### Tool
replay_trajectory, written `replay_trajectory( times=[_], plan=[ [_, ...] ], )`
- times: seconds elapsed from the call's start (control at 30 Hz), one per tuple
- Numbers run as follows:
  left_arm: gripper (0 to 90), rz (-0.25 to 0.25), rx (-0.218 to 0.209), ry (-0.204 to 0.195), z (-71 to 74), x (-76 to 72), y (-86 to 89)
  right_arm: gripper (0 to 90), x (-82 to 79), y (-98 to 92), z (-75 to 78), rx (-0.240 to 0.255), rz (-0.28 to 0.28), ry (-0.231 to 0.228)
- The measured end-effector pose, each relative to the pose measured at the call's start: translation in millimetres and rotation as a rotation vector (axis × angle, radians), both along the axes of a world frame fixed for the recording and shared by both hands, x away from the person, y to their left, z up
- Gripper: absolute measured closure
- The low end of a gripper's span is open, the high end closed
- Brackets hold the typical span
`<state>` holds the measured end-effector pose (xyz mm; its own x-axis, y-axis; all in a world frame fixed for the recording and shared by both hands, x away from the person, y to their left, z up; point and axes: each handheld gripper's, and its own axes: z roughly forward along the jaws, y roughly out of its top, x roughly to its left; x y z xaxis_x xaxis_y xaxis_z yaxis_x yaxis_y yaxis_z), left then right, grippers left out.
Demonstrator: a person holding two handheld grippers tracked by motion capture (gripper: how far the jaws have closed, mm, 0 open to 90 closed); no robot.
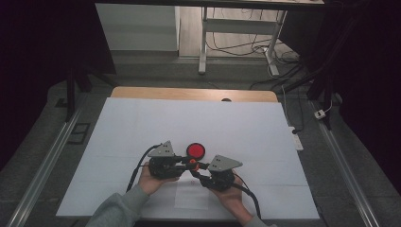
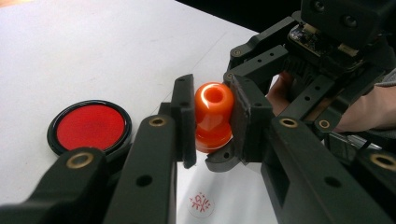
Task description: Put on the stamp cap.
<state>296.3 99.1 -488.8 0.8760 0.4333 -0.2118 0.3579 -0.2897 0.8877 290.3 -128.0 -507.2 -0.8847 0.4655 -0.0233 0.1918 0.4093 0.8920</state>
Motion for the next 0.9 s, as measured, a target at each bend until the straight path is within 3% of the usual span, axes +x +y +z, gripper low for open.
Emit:
replay_trajectory(
  times=[0.5, 0.6, 0.9],
  plan=[
    [72.5, -0.005, -0.011, -0.001, -3.3, -0.5, 0.1, 64.9, -5.3, 2.3, 2.5, -0.054, -0.014, -0.062],
    [72.5, -0.007, -0.022, 0.002, -4.1, -0.3, 0.4, 65.0, -5.5, 2.1, 2.6, -0.052, -0.015, -0.06],
    [72.6, 0.032, 0.0, -0.037, -8.0, -7.9, -5.0, 64.9, -4.7, 2.2, 1.8, -0.063, -0.015, -0.027]
  ],
)
